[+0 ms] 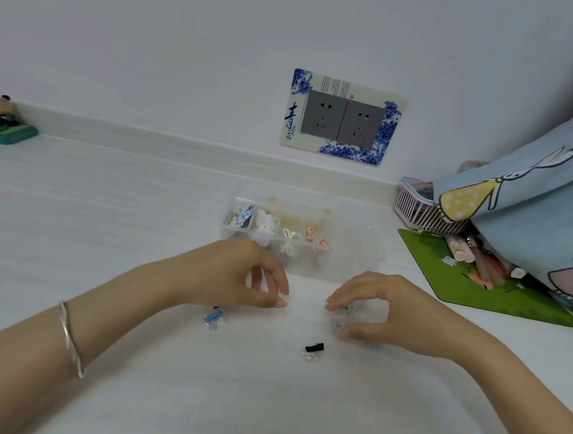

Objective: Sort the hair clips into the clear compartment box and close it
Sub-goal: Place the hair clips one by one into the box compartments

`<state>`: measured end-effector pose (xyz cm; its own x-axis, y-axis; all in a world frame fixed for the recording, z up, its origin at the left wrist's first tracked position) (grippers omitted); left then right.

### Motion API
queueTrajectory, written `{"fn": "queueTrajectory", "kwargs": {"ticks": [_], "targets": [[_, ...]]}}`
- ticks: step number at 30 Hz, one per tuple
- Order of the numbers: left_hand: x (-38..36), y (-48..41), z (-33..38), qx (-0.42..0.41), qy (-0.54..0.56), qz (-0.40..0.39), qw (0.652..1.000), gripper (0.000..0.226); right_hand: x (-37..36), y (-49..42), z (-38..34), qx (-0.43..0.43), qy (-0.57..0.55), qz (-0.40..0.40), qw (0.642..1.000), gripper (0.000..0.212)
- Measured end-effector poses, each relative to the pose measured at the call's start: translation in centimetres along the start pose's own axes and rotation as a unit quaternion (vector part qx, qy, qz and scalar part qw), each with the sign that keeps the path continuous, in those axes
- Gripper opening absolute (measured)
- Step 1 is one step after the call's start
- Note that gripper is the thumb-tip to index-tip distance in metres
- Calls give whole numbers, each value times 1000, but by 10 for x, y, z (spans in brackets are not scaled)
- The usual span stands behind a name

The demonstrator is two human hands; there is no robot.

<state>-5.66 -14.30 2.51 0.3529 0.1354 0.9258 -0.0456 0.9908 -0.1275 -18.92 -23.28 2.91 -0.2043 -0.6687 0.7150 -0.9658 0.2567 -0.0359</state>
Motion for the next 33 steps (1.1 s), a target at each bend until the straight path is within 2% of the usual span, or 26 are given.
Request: {"fn": "queueTrajectory", "kwargs": {"ticks": [7, 12, 14, 16, 19, 21, 24, 26, 30, 33], "targets": [[-4, -3, 11, -13, 40, 33, 999, 9, -5, 9, -4, 45, 117, 28, 992, 29], [30, 0, 8, -9, 74, 175, 982, 11, -12, 2, -7, 63, 121, 28, 990, 21], [43, 3, 1, -2, 88, 224, 971, 12, -6, -2, -8, 59, 41, 42, 997, 18], [50, 5, -9, 9, 87, 256, 963, 14, 4, -9, -13, 68, -86, 62, 992, 17], [50, 6, -24, 41, 48, 267, 962, 14, 25, -26, -18, 80, -271, 104, 954, 21], [48, 5, -31, 52, 21, 261, 964, 15, 41, -43, -18, 77, -318, 146, 933, 17], [45, 4, -38, 58, 9, 256, 965, 17, 63, -72, -16, 66, -281, 198, 937, 9], [43, 4, -40, 57, 9, 255, 965, 17, 67, -93, -12, 50, -240, 194, 950, 7], [44, 4, -39, 51, -6, 263, 963, 22, 54, -126, -10, 30, -131, 109, 985, 13], [47, 5, -38, 46, -5, 278, 960, 20, 39, -138, -9, 27, -91, 58, 994, 12]]}}
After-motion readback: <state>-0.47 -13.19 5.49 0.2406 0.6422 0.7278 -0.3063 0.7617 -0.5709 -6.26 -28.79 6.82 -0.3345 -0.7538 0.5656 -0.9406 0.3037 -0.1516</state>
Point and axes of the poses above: each hand's wrist, its own y-axis away from the middle knuckle, its own x-axis out of the back of the hand, z = x × y, the point moved 9 cm from there along -y, towards the middle knuckle, and after that the axes turned 14 degrees about -y, right-handed, at the moved point
